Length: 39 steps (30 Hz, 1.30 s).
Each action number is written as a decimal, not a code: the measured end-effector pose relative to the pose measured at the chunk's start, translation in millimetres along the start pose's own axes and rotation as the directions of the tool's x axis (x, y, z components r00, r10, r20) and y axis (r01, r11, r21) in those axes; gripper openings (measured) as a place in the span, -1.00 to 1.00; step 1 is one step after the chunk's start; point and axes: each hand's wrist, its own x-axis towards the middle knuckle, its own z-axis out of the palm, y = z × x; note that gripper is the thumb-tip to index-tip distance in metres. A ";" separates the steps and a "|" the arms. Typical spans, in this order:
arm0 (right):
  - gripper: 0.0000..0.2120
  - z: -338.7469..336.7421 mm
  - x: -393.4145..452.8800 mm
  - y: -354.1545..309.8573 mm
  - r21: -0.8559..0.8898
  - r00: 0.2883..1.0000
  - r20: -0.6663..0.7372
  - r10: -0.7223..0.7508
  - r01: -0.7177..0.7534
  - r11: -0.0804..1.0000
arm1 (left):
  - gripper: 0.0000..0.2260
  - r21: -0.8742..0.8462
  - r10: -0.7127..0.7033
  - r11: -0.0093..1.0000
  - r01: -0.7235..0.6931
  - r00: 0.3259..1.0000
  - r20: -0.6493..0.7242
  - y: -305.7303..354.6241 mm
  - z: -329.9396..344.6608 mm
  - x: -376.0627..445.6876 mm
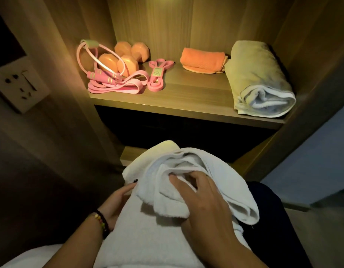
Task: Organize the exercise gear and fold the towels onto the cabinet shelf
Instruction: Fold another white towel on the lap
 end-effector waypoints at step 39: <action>-0.61 -178.2 52.2 -10.2 0.244 0.826 0.556 -0.097 -0.051 0.968 | -0.82 0.390 0.456 0.795 -0.465 0.882 0.122 47.3 117.9 -108.1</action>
